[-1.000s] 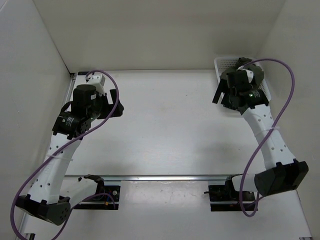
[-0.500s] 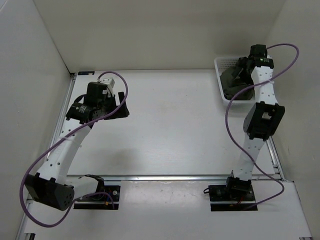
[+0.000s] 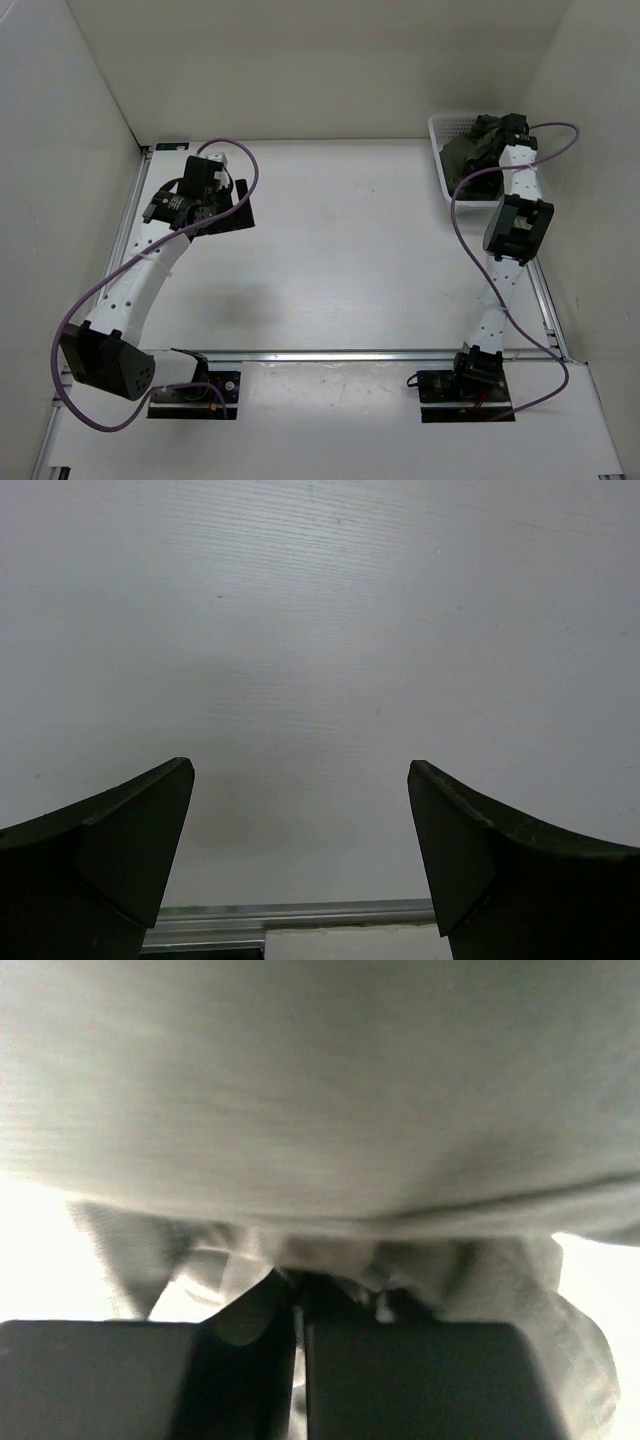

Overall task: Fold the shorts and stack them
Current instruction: Grab the shorts from the pile

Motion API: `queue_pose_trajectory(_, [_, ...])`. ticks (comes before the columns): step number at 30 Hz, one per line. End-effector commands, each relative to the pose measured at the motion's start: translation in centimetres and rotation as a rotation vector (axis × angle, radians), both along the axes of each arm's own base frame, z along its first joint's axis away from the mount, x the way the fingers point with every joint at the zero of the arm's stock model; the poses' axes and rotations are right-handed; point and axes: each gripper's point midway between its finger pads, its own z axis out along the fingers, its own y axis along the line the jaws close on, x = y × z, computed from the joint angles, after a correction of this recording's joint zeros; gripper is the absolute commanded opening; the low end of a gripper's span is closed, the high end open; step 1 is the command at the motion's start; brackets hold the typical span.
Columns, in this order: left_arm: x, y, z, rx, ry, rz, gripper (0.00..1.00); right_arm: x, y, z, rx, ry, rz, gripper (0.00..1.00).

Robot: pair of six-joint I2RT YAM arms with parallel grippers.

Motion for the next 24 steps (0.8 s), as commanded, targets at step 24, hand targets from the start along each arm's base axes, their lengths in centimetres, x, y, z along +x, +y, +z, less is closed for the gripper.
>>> queue_pose_trajectory(24, [-4.9, 2.2, 4.0, 0.003, -0.024, 0.063, 1.00, -25.2, 30.8, 50.6, 0.058, -1.112, 0.861, 0.00])
